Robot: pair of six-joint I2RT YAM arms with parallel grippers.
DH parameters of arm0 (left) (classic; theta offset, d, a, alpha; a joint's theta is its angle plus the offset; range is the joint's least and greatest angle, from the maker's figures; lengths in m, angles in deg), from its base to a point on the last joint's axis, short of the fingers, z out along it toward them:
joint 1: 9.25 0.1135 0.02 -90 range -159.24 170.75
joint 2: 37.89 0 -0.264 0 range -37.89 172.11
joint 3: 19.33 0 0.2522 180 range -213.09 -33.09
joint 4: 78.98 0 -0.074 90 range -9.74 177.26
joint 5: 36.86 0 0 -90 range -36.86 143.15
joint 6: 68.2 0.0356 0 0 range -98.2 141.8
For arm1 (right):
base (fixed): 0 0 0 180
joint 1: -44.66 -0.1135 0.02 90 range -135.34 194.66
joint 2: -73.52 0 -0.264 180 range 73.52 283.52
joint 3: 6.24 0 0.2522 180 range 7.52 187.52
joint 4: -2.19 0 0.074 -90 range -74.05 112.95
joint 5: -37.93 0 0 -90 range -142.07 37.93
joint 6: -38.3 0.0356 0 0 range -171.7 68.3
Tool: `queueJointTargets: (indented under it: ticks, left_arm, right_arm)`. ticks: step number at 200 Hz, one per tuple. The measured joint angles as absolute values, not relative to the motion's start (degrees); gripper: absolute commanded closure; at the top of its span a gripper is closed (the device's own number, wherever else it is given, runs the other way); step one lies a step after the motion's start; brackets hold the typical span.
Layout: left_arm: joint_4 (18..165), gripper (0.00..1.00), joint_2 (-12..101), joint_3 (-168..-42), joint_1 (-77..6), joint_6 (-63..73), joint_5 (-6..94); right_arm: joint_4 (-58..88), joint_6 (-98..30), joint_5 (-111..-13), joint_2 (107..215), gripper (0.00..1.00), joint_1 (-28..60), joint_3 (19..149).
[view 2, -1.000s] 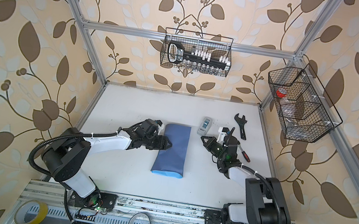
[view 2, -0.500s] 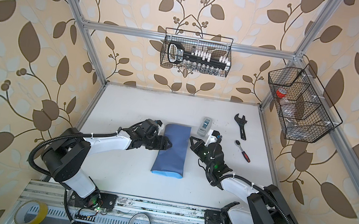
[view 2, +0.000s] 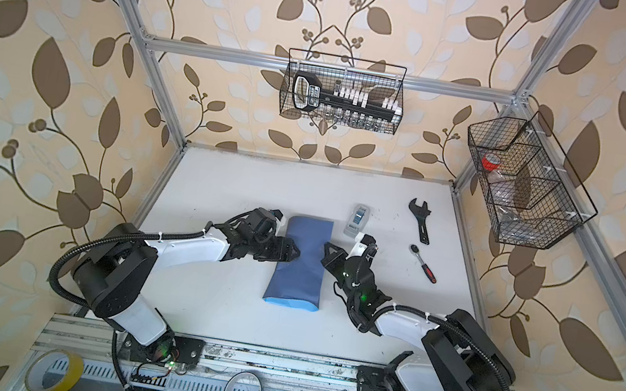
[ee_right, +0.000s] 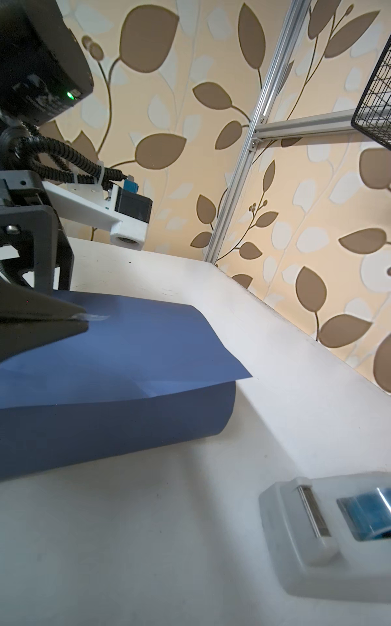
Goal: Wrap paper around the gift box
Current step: 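Carry the right gripper back toward the wrapped box near the left gripper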
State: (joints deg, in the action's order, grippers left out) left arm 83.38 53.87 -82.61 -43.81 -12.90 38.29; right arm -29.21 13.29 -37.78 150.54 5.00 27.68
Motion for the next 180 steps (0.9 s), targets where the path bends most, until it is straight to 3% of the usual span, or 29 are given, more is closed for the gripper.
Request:
queueJointTargets:
  ticks: [107, 180]
  left_arm:
    - [83.32, 0.23, 53.83, -82.63, -43.83, -12.84, 38.66]
    - [83.34, 0.23, 53.83, -82.61, -43.83, -12.84, 38.66]
  right_arm:
    - [-30.59, 20.48, -18.07, 153.47, 1.0, -4.09, 26.63]
    - [-31.9, 23.08, -13.65, 157.66, 1.0, -5.86, 26.77]
